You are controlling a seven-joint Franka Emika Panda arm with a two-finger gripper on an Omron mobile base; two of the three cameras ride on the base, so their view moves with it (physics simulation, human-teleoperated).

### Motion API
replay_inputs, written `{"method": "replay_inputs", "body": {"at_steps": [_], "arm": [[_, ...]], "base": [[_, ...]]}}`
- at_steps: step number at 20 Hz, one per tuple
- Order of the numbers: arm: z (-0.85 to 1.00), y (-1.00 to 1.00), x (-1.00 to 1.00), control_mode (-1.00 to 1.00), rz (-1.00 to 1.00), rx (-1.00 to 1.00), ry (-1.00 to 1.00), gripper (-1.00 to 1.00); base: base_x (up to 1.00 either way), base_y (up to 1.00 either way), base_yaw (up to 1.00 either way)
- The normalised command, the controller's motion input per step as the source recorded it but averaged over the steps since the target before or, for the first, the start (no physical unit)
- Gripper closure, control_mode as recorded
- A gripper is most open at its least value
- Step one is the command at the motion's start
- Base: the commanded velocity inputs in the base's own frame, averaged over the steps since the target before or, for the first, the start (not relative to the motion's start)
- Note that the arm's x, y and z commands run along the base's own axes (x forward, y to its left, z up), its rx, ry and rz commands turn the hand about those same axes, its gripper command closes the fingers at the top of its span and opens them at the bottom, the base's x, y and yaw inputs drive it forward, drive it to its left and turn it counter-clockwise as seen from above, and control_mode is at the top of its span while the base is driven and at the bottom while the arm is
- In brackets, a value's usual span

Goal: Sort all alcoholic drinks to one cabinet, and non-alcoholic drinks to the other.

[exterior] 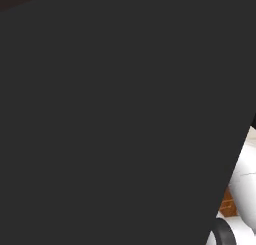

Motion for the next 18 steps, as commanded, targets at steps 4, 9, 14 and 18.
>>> {"method": "replay_inputs", "body": {"at_steps": [4, 9, 14, 18], "arm": [[0.45, -0.16, -0.47, -1.00, -0.02, 0.00, -0.07, 1.00], [0.44, -0.12, -0.42, -1.00, -0.03, 0.00, -0.05, 1.00], [0.40, -0.07, -0.36, -1.00, -0.03, 0.00, -0.03, 1.00], [0.32, -0.01, -0.25, -1.00, -0.03, 0.00, -0.01, 1.00]], "base": [[0.00, 0.00, 0.00], [0.00, 0.00, 0.00], [0.00, 0.00, 0.00], [0.00, 0.00, 0.00]]}}
